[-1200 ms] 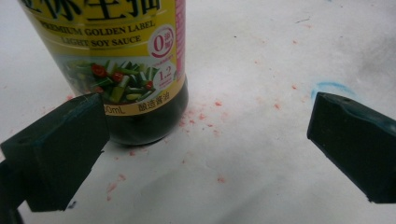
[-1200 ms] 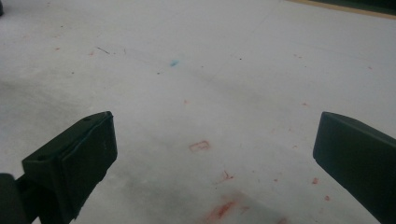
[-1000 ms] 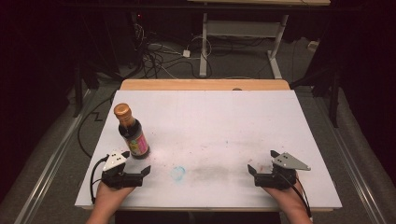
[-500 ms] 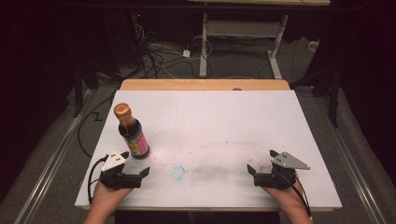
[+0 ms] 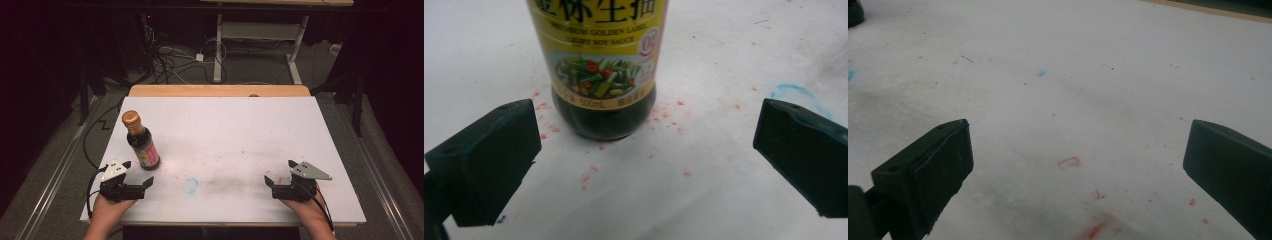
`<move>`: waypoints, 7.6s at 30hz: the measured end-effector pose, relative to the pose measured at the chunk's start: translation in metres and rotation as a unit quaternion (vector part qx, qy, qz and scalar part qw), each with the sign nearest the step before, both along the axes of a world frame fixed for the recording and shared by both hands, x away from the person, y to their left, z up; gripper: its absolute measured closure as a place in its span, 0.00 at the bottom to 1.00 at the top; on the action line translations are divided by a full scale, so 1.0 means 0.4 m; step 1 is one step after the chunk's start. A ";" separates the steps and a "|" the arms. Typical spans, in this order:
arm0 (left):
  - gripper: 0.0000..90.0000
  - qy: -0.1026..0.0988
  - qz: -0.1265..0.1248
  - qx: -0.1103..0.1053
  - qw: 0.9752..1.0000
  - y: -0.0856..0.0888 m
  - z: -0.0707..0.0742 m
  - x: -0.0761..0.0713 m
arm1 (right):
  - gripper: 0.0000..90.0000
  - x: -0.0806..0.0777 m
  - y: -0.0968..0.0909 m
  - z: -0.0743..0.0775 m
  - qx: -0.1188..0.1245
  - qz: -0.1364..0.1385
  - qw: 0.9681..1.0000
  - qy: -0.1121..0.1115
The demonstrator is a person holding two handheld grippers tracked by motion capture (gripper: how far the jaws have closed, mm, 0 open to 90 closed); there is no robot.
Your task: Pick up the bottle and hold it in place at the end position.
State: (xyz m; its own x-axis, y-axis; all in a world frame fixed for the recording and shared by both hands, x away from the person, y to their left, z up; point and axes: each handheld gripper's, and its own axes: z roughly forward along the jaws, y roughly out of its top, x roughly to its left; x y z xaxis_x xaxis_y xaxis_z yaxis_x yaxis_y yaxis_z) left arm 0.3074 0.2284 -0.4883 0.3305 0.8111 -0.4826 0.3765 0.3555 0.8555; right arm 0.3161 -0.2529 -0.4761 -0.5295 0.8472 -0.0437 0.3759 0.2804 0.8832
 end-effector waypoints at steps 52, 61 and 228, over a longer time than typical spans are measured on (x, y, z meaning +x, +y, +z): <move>0.00 -0.041 0.012 -0.044 0.998 0.010 0.194 0.075 | 0.00 -0.002 0.003 -0.004 -0.018 0.012 1.000 0.000; 0.01 -0.030 0.007 -0.037 0.999 -0.004 0.145 0.113 | 0.00 -0.002 0.003 -0.003 -0.018 0.010 1.000 -0.001; 0.32 -0.056 -0.185 -0.026 0.981 -0.495 0.122 0.322 | 1.00 0.184 0.144 0.170 0.035 0.084 0.995 -0.034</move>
